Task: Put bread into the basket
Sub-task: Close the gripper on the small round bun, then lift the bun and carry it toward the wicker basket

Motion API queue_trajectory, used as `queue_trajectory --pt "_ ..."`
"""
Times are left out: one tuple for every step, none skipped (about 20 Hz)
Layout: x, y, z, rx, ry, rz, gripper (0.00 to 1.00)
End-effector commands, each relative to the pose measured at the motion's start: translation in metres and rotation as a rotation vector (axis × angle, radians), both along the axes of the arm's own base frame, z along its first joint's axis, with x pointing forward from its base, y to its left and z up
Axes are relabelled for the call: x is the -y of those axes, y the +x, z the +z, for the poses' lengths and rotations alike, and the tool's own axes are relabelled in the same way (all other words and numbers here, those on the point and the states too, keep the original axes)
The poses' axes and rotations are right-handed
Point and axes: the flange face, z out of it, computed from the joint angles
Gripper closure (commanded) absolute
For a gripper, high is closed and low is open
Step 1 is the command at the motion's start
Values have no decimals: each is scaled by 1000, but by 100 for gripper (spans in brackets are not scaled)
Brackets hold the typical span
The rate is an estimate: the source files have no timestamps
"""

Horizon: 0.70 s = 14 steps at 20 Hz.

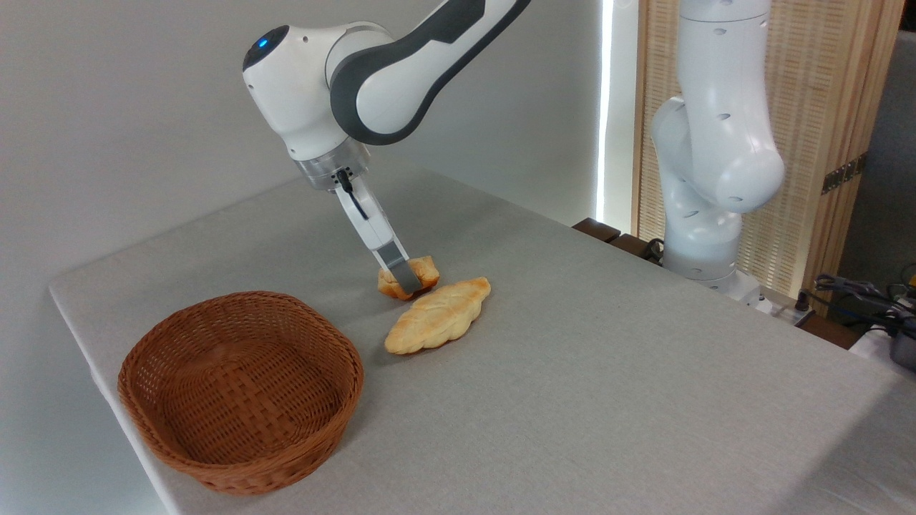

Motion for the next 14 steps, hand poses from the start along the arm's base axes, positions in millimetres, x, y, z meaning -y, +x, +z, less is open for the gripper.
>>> queue_trajectory --pt "-2 10 17 37 -21 28 53" --pt "-5 16 28 57 -31 40 53" --pt "-7 21 37 74 -39 48 53" --pt "-8 26 47 91 -48 56 52" --pt "-10 31 57 106 -64 68 52" --pt "-20 40 69 126 -83 99 52" --pt "-23 47 81 148 -97 113 50" --pt "-29 56 92 179 -108 129 48" --pt "-42 69 98 203 -114 159 47" --pt "-54 83 104 239 -122 190 45" --pt "-58 95 110 285 -144 210 37" --pt "-58 104 109 335 -155 220 31" --pt "-58 115 107 391 -165 232 18" --pt "-64 125 103 437 -171 251 0"
